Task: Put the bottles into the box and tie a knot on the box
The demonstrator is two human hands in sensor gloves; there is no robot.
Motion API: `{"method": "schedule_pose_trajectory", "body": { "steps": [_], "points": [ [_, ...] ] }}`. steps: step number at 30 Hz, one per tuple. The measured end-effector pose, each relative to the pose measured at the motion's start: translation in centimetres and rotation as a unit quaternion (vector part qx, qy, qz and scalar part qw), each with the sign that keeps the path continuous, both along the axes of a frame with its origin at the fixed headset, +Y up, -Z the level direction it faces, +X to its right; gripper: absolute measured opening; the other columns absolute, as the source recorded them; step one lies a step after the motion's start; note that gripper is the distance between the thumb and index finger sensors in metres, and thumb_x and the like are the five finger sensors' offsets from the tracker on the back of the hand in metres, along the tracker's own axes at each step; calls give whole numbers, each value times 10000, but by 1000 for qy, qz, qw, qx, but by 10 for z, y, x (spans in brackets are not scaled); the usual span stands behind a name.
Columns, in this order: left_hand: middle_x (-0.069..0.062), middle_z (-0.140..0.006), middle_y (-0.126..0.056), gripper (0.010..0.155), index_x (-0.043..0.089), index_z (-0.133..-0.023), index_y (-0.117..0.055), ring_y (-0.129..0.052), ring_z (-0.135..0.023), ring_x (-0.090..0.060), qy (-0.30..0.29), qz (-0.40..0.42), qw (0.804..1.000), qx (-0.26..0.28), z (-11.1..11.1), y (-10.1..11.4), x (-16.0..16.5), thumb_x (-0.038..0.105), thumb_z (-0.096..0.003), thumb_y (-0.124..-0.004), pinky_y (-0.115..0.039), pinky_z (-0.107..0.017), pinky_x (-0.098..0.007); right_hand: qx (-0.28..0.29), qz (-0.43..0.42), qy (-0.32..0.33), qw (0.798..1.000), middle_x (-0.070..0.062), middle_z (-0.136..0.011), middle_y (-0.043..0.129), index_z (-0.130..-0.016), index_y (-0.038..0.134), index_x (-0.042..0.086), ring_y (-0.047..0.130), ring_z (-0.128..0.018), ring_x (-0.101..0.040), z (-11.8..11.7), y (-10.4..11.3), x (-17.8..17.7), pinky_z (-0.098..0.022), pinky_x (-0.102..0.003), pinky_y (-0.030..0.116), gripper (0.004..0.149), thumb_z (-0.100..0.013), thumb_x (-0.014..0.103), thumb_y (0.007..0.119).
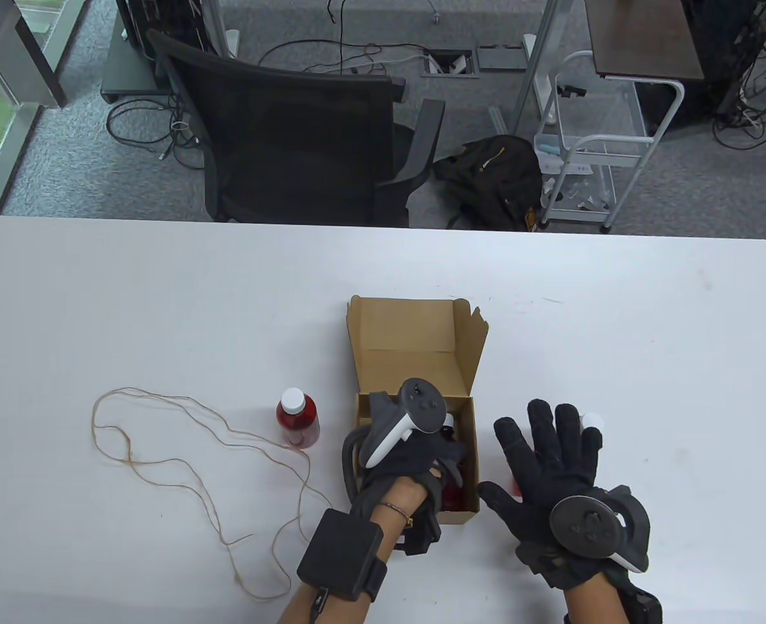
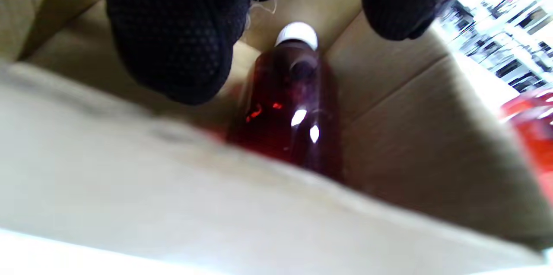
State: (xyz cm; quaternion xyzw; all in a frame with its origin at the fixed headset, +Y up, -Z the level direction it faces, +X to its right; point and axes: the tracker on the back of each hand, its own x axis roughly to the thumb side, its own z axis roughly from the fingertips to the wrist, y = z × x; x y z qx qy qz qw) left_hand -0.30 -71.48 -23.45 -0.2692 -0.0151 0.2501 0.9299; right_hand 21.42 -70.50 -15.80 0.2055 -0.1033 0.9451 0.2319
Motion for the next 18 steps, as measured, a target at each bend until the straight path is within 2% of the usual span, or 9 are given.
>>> {"method": "schedule_pose_trajectory", "body": {
  "steps": [5,8,9,11,14,16,18],
  "points": [
    [-364,-996,-826,914,-61,-1109,-511,-1081,-670,-403,-27,90,987,129,23,46,-26,595,-541,-798,-958,-425,-371,1,-1,-1,1000,-218,-1170,150,-1149,399,197,24,-985,-502,0,0,1,-586,-750,30,833,-495,569,757],
    [-329,-1000,-841,892,-27,-1113,-530,-1088,-656,-391,-12,183,955,233,42,75,-60,585,-529,-814,-952,-422,-379,1,0,-1,1000,-217,-1170,152,-1149,400,195,24,-986,-501,0,0,1,-586,-750,30,833,-495,569,757],
    [-310,-1003,-843,881,-14,-1115,-523,-1088,-655,-379,-6,204,947,248,47,81,-71,582,-533,-811,-950,-424,-374,1,0,-1,1000,-219,-1170,152,-1149,402,196,25,-985,-501,0,0,0,-586,-750,31,833,-494,570,757],
    [-284,-1006,-847,871,13,-1118,-532,-1090,-640,-372,36,259,913,313,59,93,-105,580,-524,-825,-945,-418,-375,1,0,-1,1000,-218,-1170,151,-1149,401,196,24,-986,-501,0,0,0,-586,-749,30,833,-495,569,758],
    [-255,-1023,-835,873,37,-1126,-515,-1079,-651,-362,95,280,878,378,69,99,-148,573,-517,-838,-935,-426,-377,3,3,-1,1000,-220,-1170,152,-1149,403,196,25,-986,-502,0,0,0,-586,-749,30,834,-494,570,758],
    [-242,-1037,-816,883,50,-1132,-499,-1054,-686,-371,145,280,855,411,70,92,-179,563,-507,-853,-920,-452,-395,2,4,-2,1000,-219,-1170,154,-1149,403,194,26,-986,-501,0,0,0,-586,-749,30,835,-494,570,759],
    [-248,-1097,-724,922,65,-1153,-431,-966,-798,-419,168,273,855,408,67,80,-196,559,-503,-860,-867,-537,-453,1,5,-2,1000,-221,-1170,155,-1148,407,195,26,-987,-501,0,0,0,-587,-749,30,834,-493,571,759]
  ]
}}
